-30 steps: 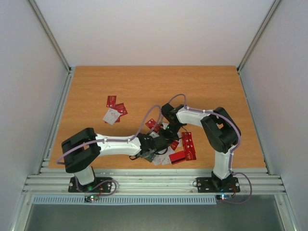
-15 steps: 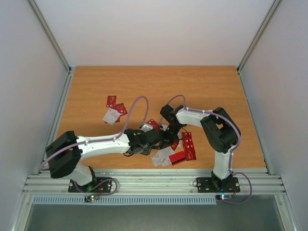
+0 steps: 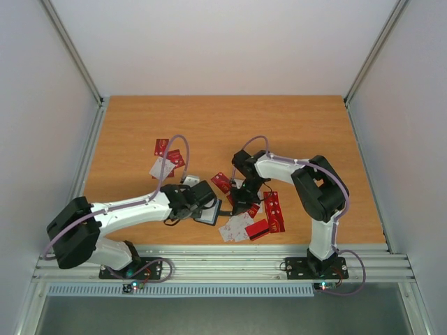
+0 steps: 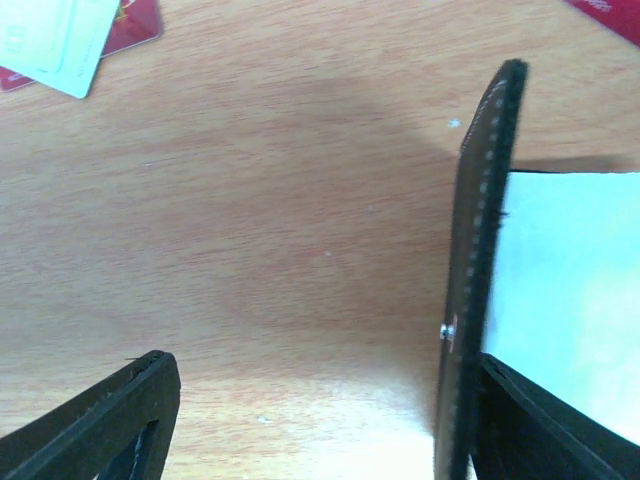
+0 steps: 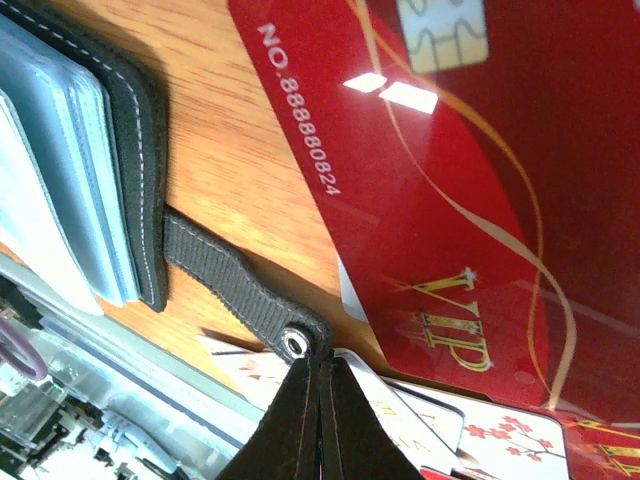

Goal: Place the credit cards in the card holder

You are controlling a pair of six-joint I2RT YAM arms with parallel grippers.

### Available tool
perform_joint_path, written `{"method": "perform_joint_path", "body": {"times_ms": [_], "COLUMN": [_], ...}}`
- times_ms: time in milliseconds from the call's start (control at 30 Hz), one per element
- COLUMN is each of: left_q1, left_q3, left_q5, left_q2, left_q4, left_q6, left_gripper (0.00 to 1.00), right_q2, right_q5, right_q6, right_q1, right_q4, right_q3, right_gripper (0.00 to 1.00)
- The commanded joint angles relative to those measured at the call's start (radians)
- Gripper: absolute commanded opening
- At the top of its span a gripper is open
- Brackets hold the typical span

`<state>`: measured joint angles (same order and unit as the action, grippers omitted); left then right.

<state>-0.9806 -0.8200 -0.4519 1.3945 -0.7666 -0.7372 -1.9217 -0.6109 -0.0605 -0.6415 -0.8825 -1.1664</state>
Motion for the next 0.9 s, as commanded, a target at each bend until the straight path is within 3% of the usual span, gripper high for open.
{"method": "perform_joint_path", "body": {"times_ms": [0,500,667,867], "left_q1": [0.046,0.252,0.279,0.301], "left_q3": [0.041,0.163,0.177,0.17], "left_q5": [-0.004,0.252,0.326,0.383], "left_q2": [-0.041,0.0,-0.011,-0.015], "left_q4": [0.017,0.157,0.171,0.168], "left_q6": [-0.026,0.0,0.007,0.032], "left_gripper": [0.77,0.68,0.53,0.36], "right_q2": [-0.027,-0.094,-0.106,-0.09], "right_q5": [0.009,0.057,0.078,0.087], "right_q6": [-0.023,-0.049,-0.073,-0.111], "right_q1": [-0.007,-0.007,-0.006,-0.007], "right_q4": [-0.037,-0.108,-0.15,-0.208], "right_q3": [-0.046,-0.184,-0.241,-0.301], "right_gripper": [0.01,0.01,0.04,0.16]}}
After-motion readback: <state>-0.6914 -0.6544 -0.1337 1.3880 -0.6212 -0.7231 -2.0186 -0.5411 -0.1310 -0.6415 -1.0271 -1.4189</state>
